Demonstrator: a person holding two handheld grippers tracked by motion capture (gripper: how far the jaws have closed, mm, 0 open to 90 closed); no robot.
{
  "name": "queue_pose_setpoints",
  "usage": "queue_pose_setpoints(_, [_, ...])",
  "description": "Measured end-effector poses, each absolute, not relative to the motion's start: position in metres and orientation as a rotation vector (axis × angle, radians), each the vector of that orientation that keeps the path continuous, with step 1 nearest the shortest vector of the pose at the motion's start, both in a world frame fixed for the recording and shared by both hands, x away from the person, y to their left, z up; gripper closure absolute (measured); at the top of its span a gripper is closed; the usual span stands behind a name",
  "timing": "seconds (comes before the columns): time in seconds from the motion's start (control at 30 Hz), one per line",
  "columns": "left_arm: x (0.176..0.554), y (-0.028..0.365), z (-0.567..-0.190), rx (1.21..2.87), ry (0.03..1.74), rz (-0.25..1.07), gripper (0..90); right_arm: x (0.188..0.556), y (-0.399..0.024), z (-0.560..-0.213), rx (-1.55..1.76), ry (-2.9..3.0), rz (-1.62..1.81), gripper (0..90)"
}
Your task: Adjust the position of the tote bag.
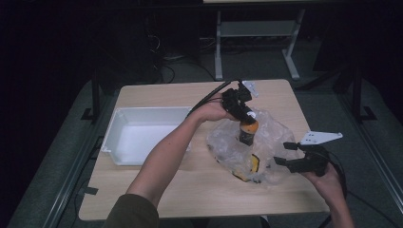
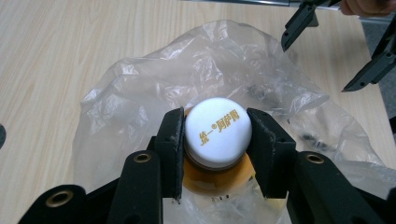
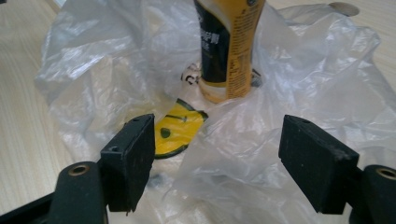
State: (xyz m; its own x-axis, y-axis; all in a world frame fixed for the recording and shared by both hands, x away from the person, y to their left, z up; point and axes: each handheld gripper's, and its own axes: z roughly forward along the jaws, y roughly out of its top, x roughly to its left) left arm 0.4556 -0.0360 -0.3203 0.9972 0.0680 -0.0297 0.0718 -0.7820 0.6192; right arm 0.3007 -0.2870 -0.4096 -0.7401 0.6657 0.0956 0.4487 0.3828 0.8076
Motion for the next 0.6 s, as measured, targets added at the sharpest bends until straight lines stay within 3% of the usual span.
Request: queue_pose_setpoints(0.6, [0.451,-0.039,-0.285,2.493,0.092,0.026,59.3,0.298,-0.295,-0.411,1.005,2.335,1.302,26.3])
